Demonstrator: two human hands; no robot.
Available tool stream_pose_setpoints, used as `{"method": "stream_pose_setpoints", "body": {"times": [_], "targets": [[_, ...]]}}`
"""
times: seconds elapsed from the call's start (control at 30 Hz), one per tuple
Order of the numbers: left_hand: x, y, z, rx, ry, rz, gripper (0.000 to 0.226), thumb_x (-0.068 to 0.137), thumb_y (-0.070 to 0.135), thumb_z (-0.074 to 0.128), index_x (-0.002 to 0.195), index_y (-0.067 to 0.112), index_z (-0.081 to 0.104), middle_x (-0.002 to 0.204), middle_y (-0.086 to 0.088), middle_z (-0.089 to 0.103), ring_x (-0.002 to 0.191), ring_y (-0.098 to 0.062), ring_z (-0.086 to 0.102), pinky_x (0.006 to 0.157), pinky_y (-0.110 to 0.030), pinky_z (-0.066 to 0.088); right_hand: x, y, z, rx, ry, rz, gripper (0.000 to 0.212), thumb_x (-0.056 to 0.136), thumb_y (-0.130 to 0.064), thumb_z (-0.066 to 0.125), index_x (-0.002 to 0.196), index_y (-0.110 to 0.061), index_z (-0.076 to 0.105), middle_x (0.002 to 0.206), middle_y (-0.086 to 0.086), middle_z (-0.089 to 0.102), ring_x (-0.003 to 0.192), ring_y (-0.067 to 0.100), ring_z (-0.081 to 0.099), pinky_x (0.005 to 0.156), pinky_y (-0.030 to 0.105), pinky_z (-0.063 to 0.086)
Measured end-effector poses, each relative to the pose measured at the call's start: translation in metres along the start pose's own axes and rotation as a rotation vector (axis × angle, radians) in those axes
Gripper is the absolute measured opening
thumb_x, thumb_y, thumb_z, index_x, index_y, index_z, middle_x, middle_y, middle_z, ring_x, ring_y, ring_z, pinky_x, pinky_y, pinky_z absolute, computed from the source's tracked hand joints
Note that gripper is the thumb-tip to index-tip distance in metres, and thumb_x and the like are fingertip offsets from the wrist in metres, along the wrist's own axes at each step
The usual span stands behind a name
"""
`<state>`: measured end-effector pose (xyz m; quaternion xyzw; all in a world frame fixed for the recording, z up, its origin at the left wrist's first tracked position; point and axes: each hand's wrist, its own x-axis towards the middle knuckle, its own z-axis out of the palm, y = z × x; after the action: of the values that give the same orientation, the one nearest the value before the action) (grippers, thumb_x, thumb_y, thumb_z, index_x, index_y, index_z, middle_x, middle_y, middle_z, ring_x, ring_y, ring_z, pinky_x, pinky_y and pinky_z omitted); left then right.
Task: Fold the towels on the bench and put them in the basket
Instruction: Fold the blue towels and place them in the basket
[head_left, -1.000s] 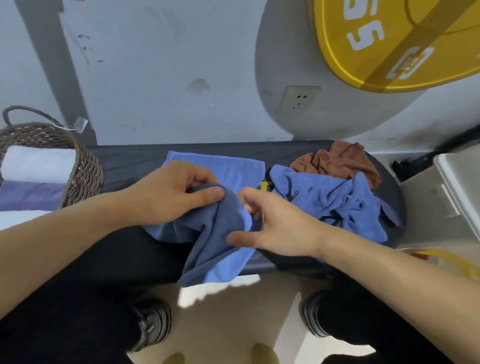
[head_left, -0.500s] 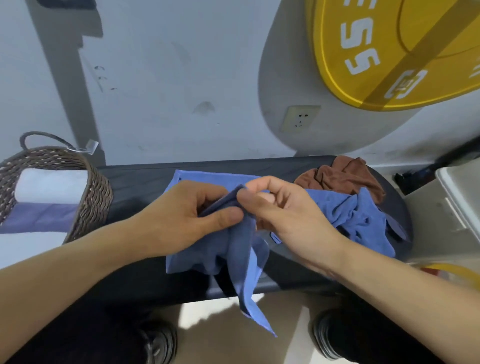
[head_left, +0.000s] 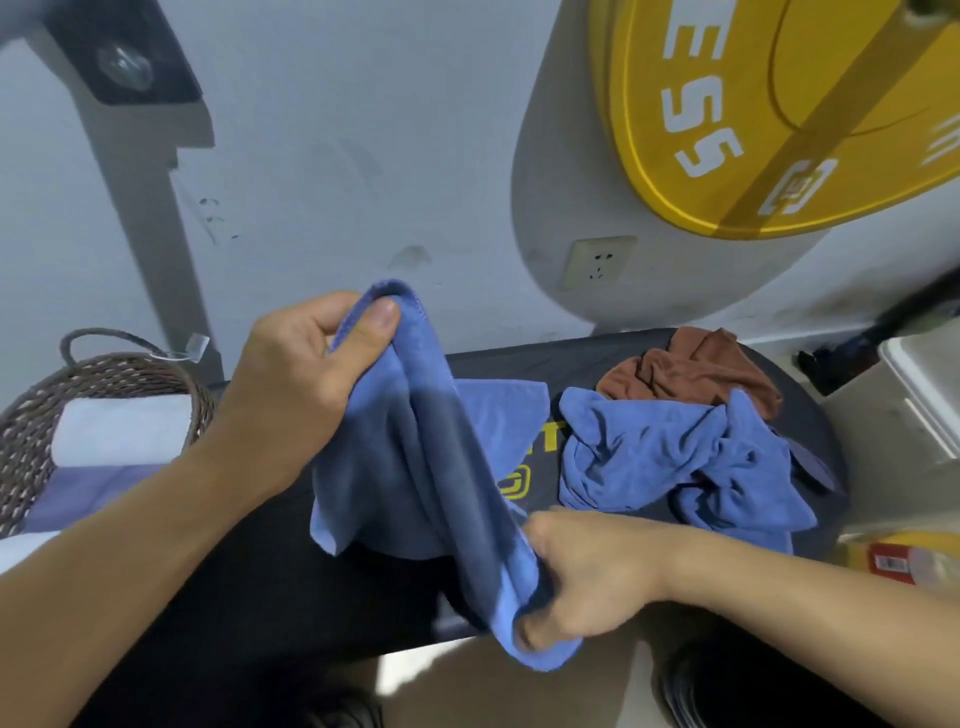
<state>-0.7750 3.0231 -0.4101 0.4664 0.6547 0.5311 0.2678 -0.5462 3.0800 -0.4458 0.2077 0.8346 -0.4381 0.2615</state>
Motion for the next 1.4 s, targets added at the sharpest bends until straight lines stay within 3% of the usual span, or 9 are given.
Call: {"method": "stream_pose_setpoints", "body": {"times": [0.1,0.23,0.43,0.6,0.8,0.9,1.13,1.23,1.4], "targets": [[0.006,-0.007,-0.007,0.055,-0.066,-0.018,0.050,0.097,0.038,0.056,0.076,-0.007,0.049,0.061,-0.028,0.041,0.054,-0.022,0.040,0.045,-0.032,0.033,-0.011,0.006,-0.019,-0.255,-0.171,0.150,0.021,0.074,-0.034,0.075,0.081,-0.016,0.065,0.071,-0.002,0.064,0.062,0.012,0.058,0.053,0.025,0.044],[0.016,-0.028,-0.015,0.211,-0.119,-0.136,0.048,0.101,0.029,0.054,0.076,-0.011,0.047,0.062,-0.015,0.043,0.059,-0.020,0.041,0.054,-0.031,0.032,-0.030,0.030,-0.060,-0.117,-0.167,0.207,0.022,0.077,-0.028,0.072,0.074,-0.010,0.059,0.059,-0.005,0.050,0.052,0.009,0.045,0.052,0.024,0.037],[0.041,-0.070,-0.022,0.358,-0.242,-0.544,0.031,0.098,0.024,0.059,0.078,0.000,0.063,0.074,-0.010,0.062,0.071,-0.021,0.054,0.069,-0.033,0.044,-0.024,0.059,-0.085,0.632,0.302,0.040,0.027,0.083,-0.001,0.069,0.080,0.018,0.050,0.074,0.021,0.048,0.070,0.024,0.051,0.066,0.027,0.049],[0.049,-0.089,-0.017,0.343,-0.409,-0.681,0.023,0.101,0.014,0.050,0.082,0.005,0.059,0.070,-0.012,0.053,0.059,-0.022,0.048,0.051,-0.025,0.042,0.007,0.064,-0.069,0.853,0.580,0.175,0.015,0.093,-0.012,0.063,0.081,-0.004,0.059,0.072,0.013,0.051,0.068,0.024,0.048,0.060,0.028,0.053],[0.056,-0.108,-0.010,0.162,-0.232,-0.705,0.029,0.103,0.009,0.041,0.075,0.009,0.051,0.061,-0.007,0.045,0.044,-0.014,0.045,0.042,-0.025,0.046,0.031,0.062,-0.050,0.983,0.785,0.105,0.010,0.095,-0.014,0.065,0.087,-0.007,0.065,0.077,0.012,0.058,0.067,0.020,0.057,0.060,0.028,0.054],[0.054,-0.121,-0.008,0.214,-0.178,-0.723,0.025,0.100,0.018,0.049,0.076,0.015,0.043,0.066,-0.006,0.039,0.048,-0.016,0.041,0.046,-0.025,0.038,0.041,0.073,-0.036,0.940,0.686,0.247,0.031,0.086,-0.016,0.075,0.113,-0.007,0.061,0.082,0.008,0.058,0.071,0.017,0.055,0.064,0.033,0.048],[0.006,-0.148,-0.001,0.729,-0.613,-0.769,0.036,0.085,0.037,0.064,0.061,0.014,0.051,0.064,-0.004,0.052,0.059,-0.021,0.048,0.056,-0.029,0.041,0.056,0.103,0.017,0.559,0.256,0.631,0.026,0.082,-0.030,0.077,0.081,-0.012,0.059,0.072,0.006,0.059,0.064,0.019,0.056,0.062,0.031,0.055],[-0.015,-0.154,0.014,0.851,-0.683,-0.661,0.036,0.079,0.050,0.066,0.073,0.014,0.069,0.072,0.002,0.068,0.073,-0.015,0.064,0.068,-0.027,0.050,0.066,0.104,0.037,0.562,0.262,0.636,0.036,0.081,-0.040,0.078,0.080,-0.009,0.060,0.064,0.007,0.057,0.054,0.021,0.052,0.055,0.030,0.053],[-0.039,-0.162,0.024,0.858,-0.661,-0.497,0.038,0.072,0.045,0.075,0.068,0.018,0.048,0.059,0.007,0.050,0.052,-0.007,0.044,0.048,-0.018,0.032,0.068,0.102,0.053,0.466,0.486,0.502,0.031,0.080,-0.038,0.079,0.080,-0.014,0.059,0.071,-0.001,0.063,0.056,0.012,0.056,0.056,0.024,0.049]]}}
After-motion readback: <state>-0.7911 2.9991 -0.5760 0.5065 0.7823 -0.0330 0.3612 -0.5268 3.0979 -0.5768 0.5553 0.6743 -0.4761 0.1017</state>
